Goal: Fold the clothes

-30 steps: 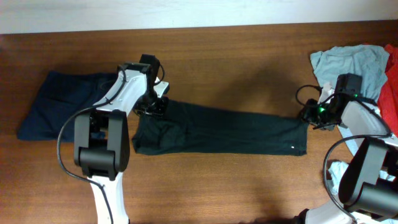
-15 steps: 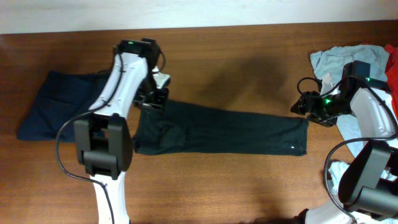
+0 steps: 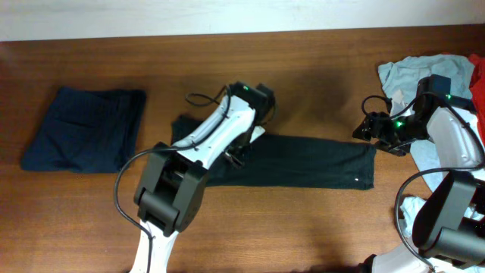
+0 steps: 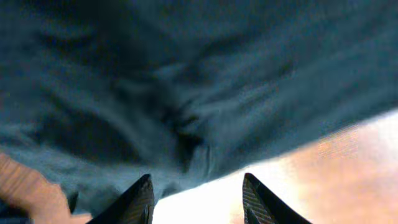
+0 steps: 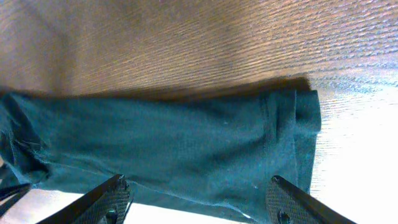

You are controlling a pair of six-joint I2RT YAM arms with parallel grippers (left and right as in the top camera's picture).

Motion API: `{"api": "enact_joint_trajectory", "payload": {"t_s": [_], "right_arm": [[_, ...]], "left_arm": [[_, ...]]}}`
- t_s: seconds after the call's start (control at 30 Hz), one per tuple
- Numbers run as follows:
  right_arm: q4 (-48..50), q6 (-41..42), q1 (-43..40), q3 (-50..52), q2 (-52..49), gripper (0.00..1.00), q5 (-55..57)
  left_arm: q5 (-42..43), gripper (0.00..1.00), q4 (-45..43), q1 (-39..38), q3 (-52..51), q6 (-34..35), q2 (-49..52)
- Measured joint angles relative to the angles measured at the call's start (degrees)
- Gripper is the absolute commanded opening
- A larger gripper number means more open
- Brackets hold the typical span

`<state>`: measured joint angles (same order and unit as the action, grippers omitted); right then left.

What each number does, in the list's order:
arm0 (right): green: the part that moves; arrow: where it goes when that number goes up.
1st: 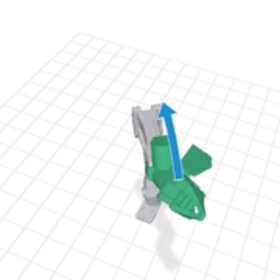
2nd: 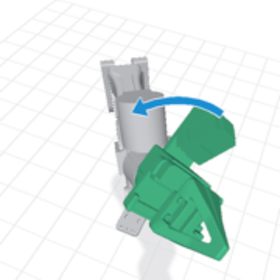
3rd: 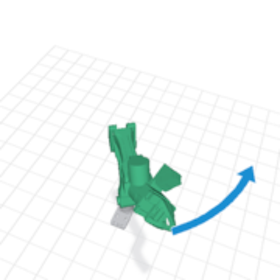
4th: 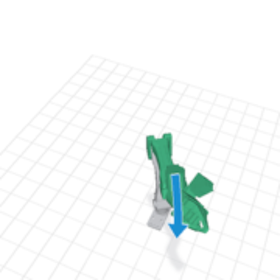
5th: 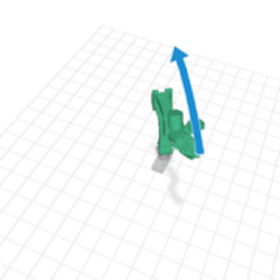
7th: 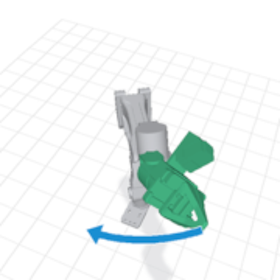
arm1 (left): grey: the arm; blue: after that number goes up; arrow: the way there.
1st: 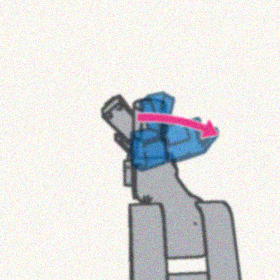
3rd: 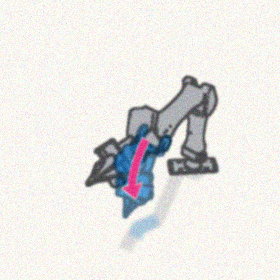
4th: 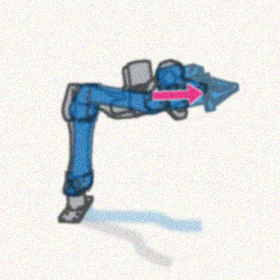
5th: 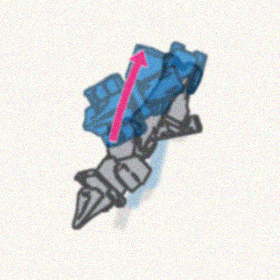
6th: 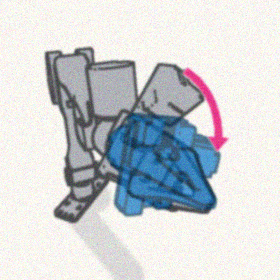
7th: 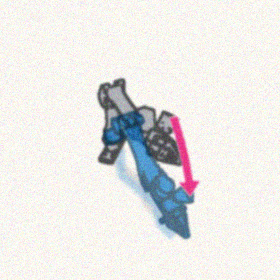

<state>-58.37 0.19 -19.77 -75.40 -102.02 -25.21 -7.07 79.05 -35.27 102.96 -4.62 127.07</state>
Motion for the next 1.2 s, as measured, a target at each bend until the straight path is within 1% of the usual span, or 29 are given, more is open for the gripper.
{"api": "enact_joint_trajectory", "payload": {"t_s": [0.13, 0.27, 0.3, 0.33, 0.37, 0.4, 0.47, 0.6, 0.7, 0.83, 0.9, 0.97, 1.07, 1.17, 1.2], "right_arm": [[0.0, 0.0, 0.0, 0.0, 0.0, 0.77, 0.0], [0.0, 0.0, 0.0, 0.0, 0.0, 0.77, 0.0], [0.0, 0.0, 0.0, 0.0, 0.0, 0.77, 0.0], [0.0, 0.0, 0.0, 0.0, 0.0, 0.77, 0.0], [0.0, 0.0, 0.0, 0.0, 0.0, 0.77, 0.0], [0.0, 0.0, 0.0, 0.0, 0.0, 0.77, 0.0], [0.0, 0.0, 0.0, 0.0, 0.0, 0.77, 0.0], [0.0, 0.0, 0.0, 0.0, 0.0, 0.77, 0.0], [0.0, 0.0, 0.0, 0.0, 0.0, 0.77, 0.1], [0.0, 0.0, 0.0, 0.0, 0.0, 0.78, 0.1], [0.0, 0.0, 0.0, 0.0, 0.0, 0.78, 0.1], [0.0, 0.0, 0.0, 0.0, 0.0, 0.78, 0.1], [0.0, 0.0, 0.0, 0.0, 0.0, 0.78, 0.1], [-0.2, 0.0, 0.0, 0.0, 0.0, 0.78, 0.2], [-0.3, 0.0, 0.0, 0.0, 0.0, 0.78, 0.2]], "left_arm": [[-1.7, 0.45, -4.4, -0.1, -5.3, 0.5, 0.0], [-4.7, 0.45, -6.1, -0.1, -6.2, 0.9, 0.0], [-6.0, 0.38, -6.3, -0.1, -6.2, 0.9, 0.0], [-7.6, 0.33, -6.7, 0.0, -6.2, 1.0, 0.0], [-8.6, 0.19, -6.8, 0.1, -6.2, 1.6, 0.0], [-10.3, 0.09, -6.8, 0.2, -6.2, 1.8, 0.0], [-11.6, 0.01, -6.7, 0.5, -6.2, 2.6, 0.0], [-13.2, 0.01, -3.1, 0.7, -5.5, 3.2, 0.0], [-13.4, 0.02, -0.6, 0.5, -1.8, 3.7, 0.0], [-11.8, 0.09, -0.6, 0.5, 2.7, 3.3, -1.8], [-9.6, 0.13, -0.6, 0.5, 2.9, 2.7, -3.1], [-7.4, 0.32, -0.6, 0.5, 3.0, 2.5, -3.5], [-5.3, 0.46, -0.8, 0.3, 2.9, 2.0, -3.5], [-4.1, 0.44, -0.8, 0.3, 2.9, 1.8, -3.5], [-3.9, 0.41, -0.4, 0.3, 2.9, 1.9, -3.5]]}}
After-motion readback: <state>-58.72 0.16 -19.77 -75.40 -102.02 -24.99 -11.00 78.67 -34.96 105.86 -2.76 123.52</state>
